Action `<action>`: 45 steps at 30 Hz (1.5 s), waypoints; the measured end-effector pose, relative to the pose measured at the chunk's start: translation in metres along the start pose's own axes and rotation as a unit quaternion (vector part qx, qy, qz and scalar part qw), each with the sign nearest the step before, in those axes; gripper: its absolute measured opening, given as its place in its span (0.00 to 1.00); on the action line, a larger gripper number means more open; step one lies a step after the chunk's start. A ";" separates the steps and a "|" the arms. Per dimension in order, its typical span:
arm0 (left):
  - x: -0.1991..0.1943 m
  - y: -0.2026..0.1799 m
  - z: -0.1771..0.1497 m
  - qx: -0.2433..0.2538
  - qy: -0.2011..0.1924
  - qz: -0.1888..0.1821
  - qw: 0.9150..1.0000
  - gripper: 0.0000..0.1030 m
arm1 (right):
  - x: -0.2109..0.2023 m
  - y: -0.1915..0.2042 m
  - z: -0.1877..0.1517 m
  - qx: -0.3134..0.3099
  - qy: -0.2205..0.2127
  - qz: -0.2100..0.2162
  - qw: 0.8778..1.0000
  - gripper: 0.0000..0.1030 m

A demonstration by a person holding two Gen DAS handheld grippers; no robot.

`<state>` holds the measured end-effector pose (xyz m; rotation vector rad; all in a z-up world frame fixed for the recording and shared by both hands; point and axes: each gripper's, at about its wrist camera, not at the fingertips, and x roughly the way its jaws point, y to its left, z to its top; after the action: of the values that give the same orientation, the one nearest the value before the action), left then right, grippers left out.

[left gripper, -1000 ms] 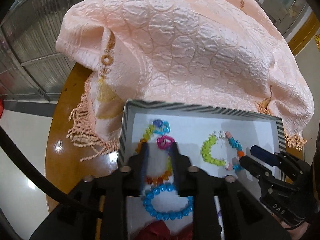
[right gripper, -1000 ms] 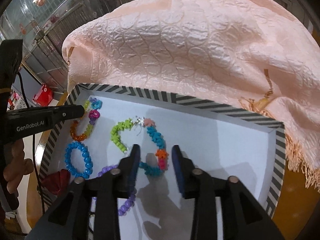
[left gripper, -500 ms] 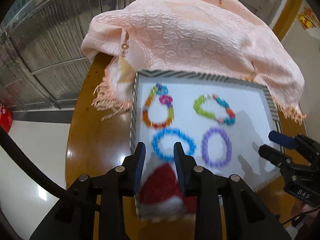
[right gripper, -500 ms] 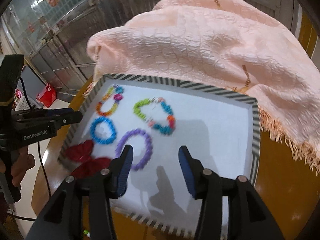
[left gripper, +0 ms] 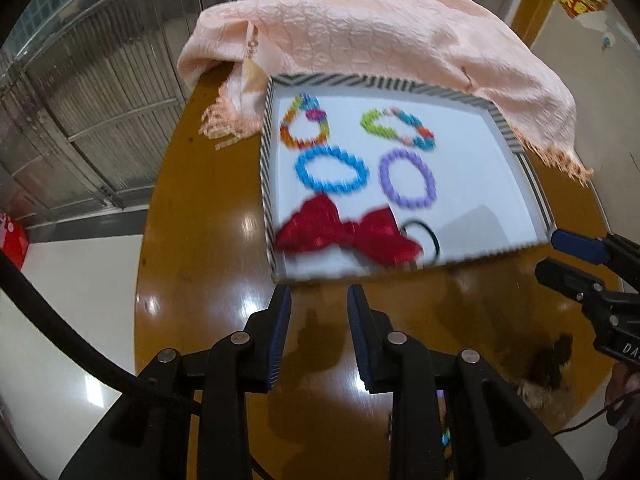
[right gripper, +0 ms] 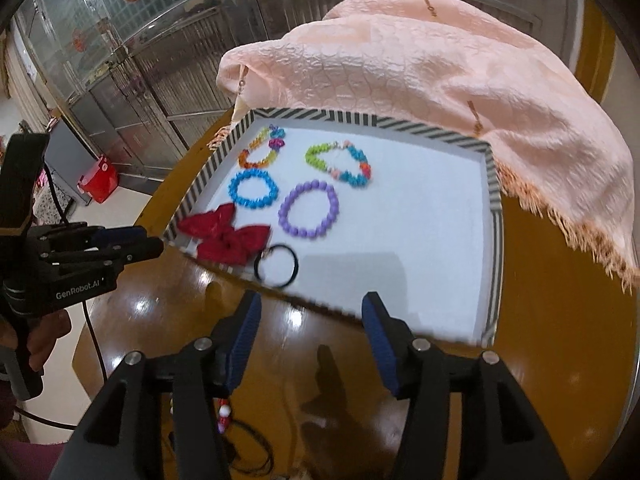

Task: Organize jewelry
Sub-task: 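Move the left tool to the white-red bead bracelet while the right tool approaches the black hair tie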

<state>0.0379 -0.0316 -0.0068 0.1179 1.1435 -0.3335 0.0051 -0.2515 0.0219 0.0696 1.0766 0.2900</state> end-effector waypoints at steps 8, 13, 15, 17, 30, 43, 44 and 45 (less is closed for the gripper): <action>0.008 -0.009 -0.045 0.018 0.042 -0.038 0.998 0.23 | -0.012 0.010 -0.053 0.003 0.016 -0.007 1.000 0.54; 0.019 -0.013 -0.069 0.024 0.067 -0.044 0.997 0.23 | -0.009 0.016 -0.081 -0.001 0.038 -0.002 0.999 0.54; 0.021 -0.015 -0.075 0.024 0.073 -0.048 0.996 0.23 | -0.004 0.021 -0.092 -0.012 0.050 -0.001 0.999 0.53; 0.023 -0.018 -0.080 0.026 0.078 -0.052 0.995 0.23 | -0.001 0.025 -0.101 -0.022 0.058 0.001 0.998 0.53; 0.025 -0.036 -0.088 0.046 0.081 -0.060 0.994 0.27 | 0.025 0.049 -0.125 -0.092 0.093 -0.035 0.991 0.40; 0.035 -0.051 -0.089 0.065 0.095 -0.056 0.992 0.30 | 0.030 0.052 -0.130 -0.102 0.091 -0.054 0.989 0.22; 0.036 -0.054 -0.088 0.070 0.093 -0.052 0.992 0.30 | 0.030 0.052 -0.130 -0.103 0.091 -0.054 0.989 0.20; 0.036 -0.056 -0.088 0.072 0.091 -0.048 0.992 0.30 | 0.030 0.052 -0.130 -0.104 0.089 -0.054 0.989 0.16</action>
<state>-0.0434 -0.0689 -0.0716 0.2245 1.3079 -0.5001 -0.1055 -0.2040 -0.0554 -0.2043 1.2167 0.3126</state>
